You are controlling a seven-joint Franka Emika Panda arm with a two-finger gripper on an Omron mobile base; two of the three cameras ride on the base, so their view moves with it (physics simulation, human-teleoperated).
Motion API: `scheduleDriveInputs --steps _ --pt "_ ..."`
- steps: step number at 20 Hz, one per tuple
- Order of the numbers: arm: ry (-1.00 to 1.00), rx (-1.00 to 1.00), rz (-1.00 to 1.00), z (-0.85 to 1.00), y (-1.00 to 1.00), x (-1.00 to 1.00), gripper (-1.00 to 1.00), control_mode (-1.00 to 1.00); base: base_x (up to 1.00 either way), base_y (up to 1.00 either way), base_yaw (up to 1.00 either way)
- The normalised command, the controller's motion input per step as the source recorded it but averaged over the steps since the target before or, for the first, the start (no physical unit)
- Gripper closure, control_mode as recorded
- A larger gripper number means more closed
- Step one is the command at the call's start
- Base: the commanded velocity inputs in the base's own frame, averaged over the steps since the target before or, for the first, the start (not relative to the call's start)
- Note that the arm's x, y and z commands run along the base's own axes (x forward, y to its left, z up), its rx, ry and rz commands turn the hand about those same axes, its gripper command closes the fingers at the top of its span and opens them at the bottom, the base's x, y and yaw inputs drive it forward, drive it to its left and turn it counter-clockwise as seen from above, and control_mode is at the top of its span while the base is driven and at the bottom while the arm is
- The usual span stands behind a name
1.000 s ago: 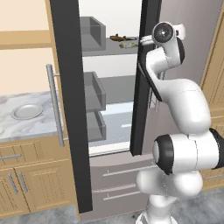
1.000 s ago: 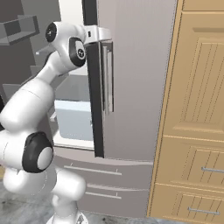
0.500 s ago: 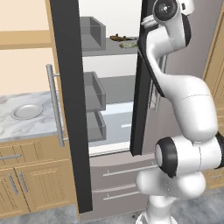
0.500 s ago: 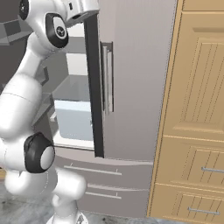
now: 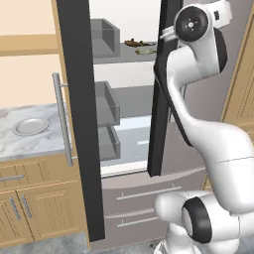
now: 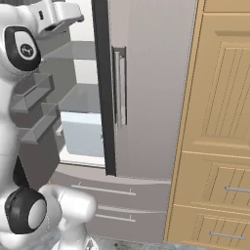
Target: Place the fish on the counter behind the older fish on the same shelf of the fridge to maintain FIFO order. Close the fridge door when finished.
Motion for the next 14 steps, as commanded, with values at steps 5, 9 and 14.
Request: scheduleDriveInputs --steps 5,9,14 --pt "-0.14 -0.20 0.00 -0.47 0.36 -1.00 -1.00 -1.00 0.00 0.00 0.00" --pt "-0.14 -0.24 0.00 -0.50 0.64 -1.00 -1.00 -1.00 0.00 0.00 0.00" --pt "-0.07 -0.21 0.00 -0.39 0.80 -1.00 -1.00 -1.00 0.00 0.00 0.00"
